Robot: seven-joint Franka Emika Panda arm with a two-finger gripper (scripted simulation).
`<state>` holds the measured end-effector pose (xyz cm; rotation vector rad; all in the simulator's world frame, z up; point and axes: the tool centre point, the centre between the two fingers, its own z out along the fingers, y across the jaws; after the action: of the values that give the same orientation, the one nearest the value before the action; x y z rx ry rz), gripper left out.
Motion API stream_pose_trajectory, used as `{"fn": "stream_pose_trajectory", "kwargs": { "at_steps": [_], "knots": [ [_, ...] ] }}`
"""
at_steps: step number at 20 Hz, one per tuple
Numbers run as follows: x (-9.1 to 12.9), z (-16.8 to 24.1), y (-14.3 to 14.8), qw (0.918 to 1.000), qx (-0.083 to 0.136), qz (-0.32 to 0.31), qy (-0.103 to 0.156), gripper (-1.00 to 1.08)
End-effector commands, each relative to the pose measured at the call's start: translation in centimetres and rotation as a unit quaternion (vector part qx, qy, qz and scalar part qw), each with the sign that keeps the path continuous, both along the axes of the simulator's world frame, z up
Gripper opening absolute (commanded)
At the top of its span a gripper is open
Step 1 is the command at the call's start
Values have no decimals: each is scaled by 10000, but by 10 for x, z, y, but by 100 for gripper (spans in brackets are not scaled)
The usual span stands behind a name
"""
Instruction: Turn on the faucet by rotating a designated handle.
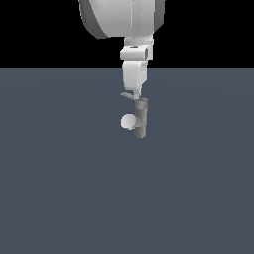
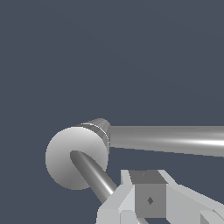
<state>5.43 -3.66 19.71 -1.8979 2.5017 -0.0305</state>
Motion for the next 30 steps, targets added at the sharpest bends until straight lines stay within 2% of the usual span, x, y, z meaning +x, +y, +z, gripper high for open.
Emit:
{"fn": "stream_pose_trajectory", "kwargs": {
  "at_steps": [1,8,9,30],
  "knots": [
    [10,-11,46,9995,60,300,26,-100],
    [24,-15,67,9993,70,365,63,-100],
    [23,3,6,10000,-18,-56,-38,-100],
    [74,-10,41,9997,45,242,35,-100]
  ]
}}
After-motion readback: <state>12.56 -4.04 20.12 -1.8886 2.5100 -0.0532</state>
